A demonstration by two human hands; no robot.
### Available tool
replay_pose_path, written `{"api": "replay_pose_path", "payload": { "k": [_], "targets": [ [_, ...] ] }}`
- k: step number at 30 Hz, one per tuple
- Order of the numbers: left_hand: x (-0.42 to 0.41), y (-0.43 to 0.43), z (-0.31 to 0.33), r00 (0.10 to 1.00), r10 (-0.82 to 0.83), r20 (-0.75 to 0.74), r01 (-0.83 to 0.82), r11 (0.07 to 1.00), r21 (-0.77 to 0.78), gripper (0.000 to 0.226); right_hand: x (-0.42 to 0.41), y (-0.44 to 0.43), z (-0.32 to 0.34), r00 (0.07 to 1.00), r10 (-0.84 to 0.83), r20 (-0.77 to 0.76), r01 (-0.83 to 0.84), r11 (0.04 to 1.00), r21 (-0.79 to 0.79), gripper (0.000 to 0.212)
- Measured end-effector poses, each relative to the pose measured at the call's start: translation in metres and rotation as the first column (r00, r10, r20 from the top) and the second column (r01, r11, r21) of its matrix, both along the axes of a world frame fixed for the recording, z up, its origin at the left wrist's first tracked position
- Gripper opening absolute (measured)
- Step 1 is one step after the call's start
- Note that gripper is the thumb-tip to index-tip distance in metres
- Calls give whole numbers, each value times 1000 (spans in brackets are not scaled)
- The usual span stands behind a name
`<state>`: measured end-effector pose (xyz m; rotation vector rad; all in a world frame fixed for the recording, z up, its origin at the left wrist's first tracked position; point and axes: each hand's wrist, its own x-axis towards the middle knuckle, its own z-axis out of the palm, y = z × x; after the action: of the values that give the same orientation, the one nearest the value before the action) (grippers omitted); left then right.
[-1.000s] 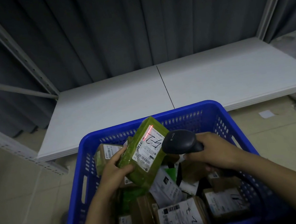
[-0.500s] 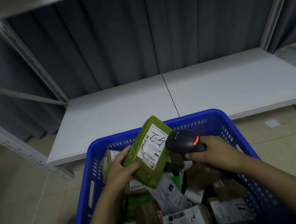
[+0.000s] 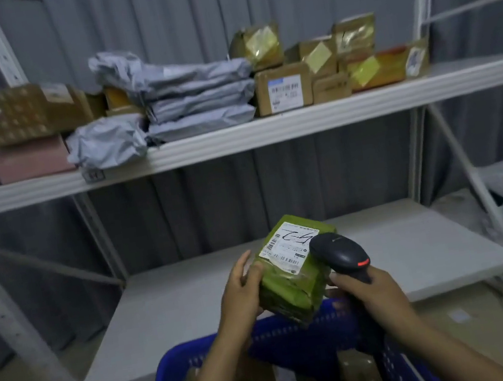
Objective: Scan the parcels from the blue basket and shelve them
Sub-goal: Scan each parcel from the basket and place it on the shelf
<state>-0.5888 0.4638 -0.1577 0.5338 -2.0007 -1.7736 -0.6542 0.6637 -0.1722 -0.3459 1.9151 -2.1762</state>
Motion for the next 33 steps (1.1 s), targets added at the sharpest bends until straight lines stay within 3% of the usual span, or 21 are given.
{"api": "replay_pose_path", "payload": {
  "k": [2, 7, 9, 15, 19, 24, 28, 33],
  "targets": [
    [-7, 13, 26, 997, -41, -60, 42, 999, 11, 36, -1, 5, 24, 999, -34, -19, 33, 998, -49, 20],
    [-27, 33, 82, 975, -164, -151, 128, 966, -227, 30, -1, 22, 85, 970, -166, -177, 160, 986, -49, 12],
    [-32, 40, 105, 948, -261, -180, 211, 944, -255, 31, -1, 29, 107, 954, -185, -237, 174, 982, -67, 12],
    [-38, 40, 170, 903, -387, -187, 246, 821, -515, 76, -13, 38, 165, 900, -254, -355, 213, 965, -152, 18],
    [-26, 24, 205, 916, -315, -247, 114, 797, -593, 79, -12, 27, 205, 892, -217, -396, 150, 969, -194, 19],
    [-8, 0, 243, 872, -207, -444, -83, 831, -550, 77, -14, -3, 250, 885, -157, -438, 71, 976, -208, 25],
    [-7, -24, 282, 817, -111, -565, -229, 838, -495, 74, -16, -30, 281, 914, -100, -393, 15, 977, -215, 5],
    [-36, -68, 328, 844, 68, -533, -421, 699, -578, 78, -43, -59, 314, 938, -86, -335, -1, 968, -253, 8]
  ]
}}
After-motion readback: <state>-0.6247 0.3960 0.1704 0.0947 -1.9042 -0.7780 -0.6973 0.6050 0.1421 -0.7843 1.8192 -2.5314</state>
